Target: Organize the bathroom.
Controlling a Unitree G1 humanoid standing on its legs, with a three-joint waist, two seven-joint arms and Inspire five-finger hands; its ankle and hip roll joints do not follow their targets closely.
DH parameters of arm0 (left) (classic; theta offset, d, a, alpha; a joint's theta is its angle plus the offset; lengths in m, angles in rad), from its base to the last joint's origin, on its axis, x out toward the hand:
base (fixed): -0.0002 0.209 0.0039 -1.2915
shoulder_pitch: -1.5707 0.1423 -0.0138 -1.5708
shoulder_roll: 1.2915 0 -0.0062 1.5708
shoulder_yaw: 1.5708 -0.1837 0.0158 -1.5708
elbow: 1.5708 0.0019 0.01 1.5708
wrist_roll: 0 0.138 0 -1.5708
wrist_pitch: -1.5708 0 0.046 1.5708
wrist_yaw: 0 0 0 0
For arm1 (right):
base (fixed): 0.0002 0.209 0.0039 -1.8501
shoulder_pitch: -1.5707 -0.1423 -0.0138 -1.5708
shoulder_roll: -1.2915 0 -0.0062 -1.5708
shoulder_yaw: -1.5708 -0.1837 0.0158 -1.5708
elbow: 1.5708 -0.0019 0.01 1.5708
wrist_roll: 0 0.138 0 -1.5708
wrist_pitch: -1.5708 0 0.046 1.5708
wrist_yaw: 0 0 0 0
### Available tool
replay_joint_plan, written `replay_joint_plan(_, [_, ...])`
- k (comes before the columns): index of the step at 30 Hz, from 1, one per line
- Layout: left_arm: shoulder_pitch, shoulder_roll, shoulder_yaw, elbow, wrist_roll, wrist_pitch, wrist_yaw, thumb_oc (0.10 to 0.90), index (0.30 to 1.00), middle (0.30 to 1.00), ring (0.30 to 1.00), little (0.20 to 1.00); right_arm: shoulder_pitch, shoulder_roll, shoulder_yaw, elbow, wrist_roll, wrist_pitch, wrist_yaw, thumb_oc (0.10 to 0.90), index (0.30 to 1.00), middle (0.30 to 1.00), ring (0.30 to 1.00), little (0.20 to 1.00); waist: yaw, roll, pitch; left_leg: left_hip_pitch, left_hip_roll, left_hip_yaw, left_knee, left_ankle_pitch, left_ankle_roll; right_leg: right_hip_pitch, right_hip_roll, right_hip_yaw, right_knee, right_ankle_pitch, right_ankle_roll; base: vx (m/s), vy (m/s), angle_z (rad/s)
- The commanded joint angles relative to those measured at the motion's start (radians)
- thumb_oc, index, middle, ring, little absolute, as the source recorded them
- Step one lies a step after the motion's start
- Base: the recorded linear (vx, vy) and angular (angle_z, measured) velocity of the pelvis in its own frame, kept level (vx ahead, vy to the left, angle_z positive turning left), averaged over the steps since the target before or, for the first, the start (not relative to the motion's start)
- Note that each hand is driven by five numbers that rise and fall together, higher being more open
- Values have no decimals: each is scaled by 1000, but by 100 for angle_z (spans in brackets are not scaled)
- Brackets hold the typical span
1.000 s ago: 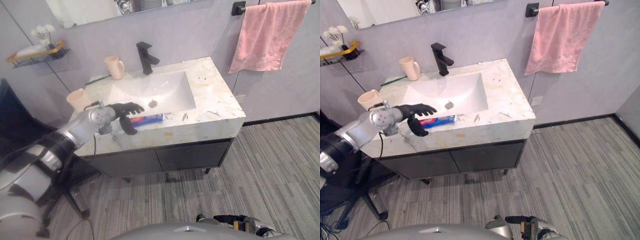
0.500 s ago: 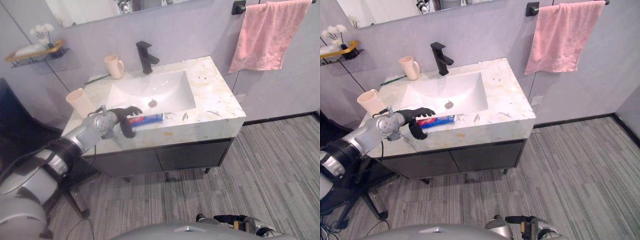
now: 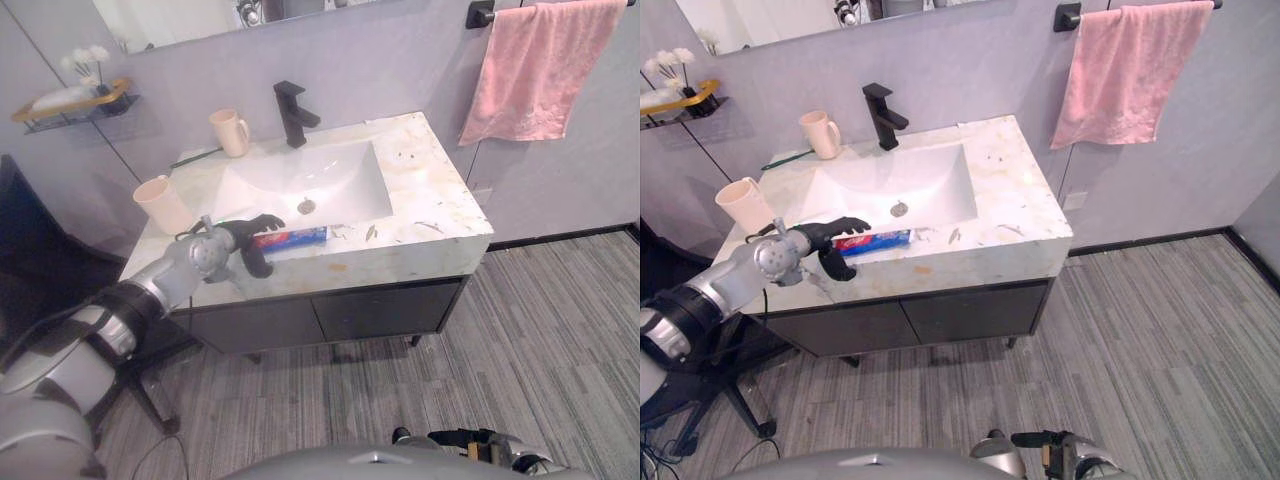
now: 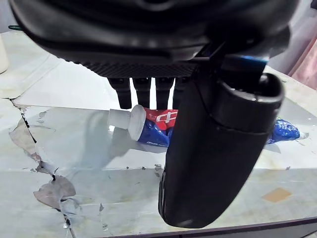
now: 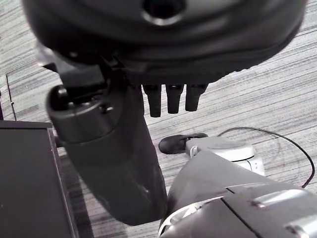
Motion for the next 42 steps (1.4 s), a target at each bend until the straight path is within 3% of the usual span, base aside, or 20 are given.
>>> replay_joint_plan(1, [-125, 57, 169, 79, 29, -53, 90, 800, 900, 900, 900, 900, 14, -23, 45, 32, -39, 17, -6, 800, 900, 900, 900, 900, -18, -29, 8, -18, -74, 31, 103, -90, 71, -5, 26, 30, 139, -198, 44, 0, 0, 0])
replay_joint_plan(6, [-117, 52, 181, 68, 9, -61, 158, 800, 900, 900, 900, 900, 8, -24, 49, 27, -37, 24, -5, 800, 900, 900, 900, 900, -17, -27, 11, -17, -77, 29, 105, -92, 72, -7, 25, 32, 148, -203, 42, 0, 0, 0])
replay_joint_plan(17, [-75, 85, 239, 59, -43, -156, 237, 800, 900, 900, 900, 900, 18, -17, 41, 32, -34, 13, -5, 800, 900, 900, 900, 900, -6, -27, 7, -13, -78, 25, 113, -99, 72, -4, 27, 30, 157, -211, 40, 0, 0, 0])
replay_joint_plan(20, [-54, 82, 255, 46, -75, -191, 243, 800, 900, 900, 900, 900, 21, -16, 37, 32, -35, 13, -3, 800, 900, 900, 900, 900, -4, -28, 7, -15, -79, 25, 118, -102, 71, -5, 26, 31, 161, -214, 40, 0, 0, 0])
replay_joint_plan(23, [-36, 77, 264, 11, -111, -213, 154, 800, 900, 900, 900, 900, 17, -17, 33, 31, -36, 20, -2, 800, 900, 900, 900, 900, -2, -27, 8, -14, -78, 26, 119, -105, 71, -6, 27, 33, 162, -214, 39, 0, 0, 0])
replay_joint_plan(25, [-31, 75, 266, 2, -96, -205, 134, 800, 900, 900, 900, 900, 16, -18, 31, 31, -39, 22, -2, 800, 900, 900, 900, 900, -1, -27, 8, -14, -78, 25, 119, -106, 71, -7, 27, 33, 162, -213, 40, 0, 0, 0])
replay_joint_plan(29, [-9, 57, 210, -35, 30, -84, 38, 800, 900, 900, 900, 900, 2, -32, 29, 41, -64, 23, 10, 800, 900, 900, 900, 900, -6, -25, 10, -13, -78, 22, 124, -107, 71, -7, 30, 40, 165, -214, 41, 5, 8, 0])
replay_joint_plan(33, [-3, 29, 182, -30, 73, -36, 82, 800, 900, 900, 900, 900, -12, -38, 37, 44, -67, 31, 13, 800, 900, 900, 900, 900, -8, -23, 8, -8, -81, 21, 123, -111, 74, -5, 29, 44, 167, -216, 41, 16, 15, -1])
replay_joint_plan(42, [30, 18, 216, -12, 114, -51, 178, 800, 900, 900, 900, 900, -11, -25, 45, 46, -53, 32, 12, 800, 900, 900, 900, 900, -1, -19, 0, -9, -83, 17, 119, -110, 73, -6, 30, 45, 166, -217, 41, 4, 1, 0])
